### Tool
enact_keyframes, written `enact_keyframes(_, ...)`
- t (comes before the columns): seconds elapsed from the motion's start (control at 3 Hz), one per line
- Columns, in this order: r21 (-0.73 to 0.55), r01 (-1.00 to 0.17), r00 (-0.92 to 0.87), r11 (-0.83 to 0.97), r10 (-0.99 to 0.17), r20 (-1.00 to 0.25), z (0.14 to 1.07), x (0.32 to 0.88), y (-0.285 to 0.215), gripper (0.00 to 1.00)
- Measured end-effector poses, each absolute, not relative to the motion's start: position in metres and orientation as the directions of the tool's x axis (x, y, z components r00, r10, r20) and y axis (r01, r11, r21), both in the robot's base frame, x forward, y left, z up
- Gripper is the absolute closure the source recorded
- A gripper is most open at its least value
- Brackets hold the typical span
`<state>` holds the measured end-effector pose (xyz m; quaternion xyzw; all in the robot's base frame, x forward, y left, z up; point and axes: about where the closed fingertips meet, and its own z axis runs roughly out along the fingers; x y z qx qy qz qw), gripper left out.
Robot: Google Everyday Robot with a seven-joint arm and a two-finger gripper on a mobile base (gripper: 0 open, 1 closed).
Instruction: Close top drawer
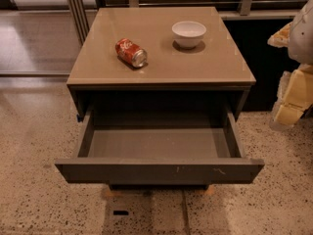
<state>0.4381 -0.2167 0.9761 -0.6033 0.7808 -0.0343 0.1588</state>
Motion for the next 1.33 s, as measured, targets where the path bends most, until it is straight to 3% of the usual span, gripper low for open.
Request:
enact_keyframes(0.67,-0.270,-0.922,-0.220,0.277,-0.950,-0.220,0.978,0.437,-0.216,0.00)
enact_keyframes(1.33,-0.220,-0.873,-0.313,0.434,-0.847,-0.430,0.923,0.390,-0.206,0.00)
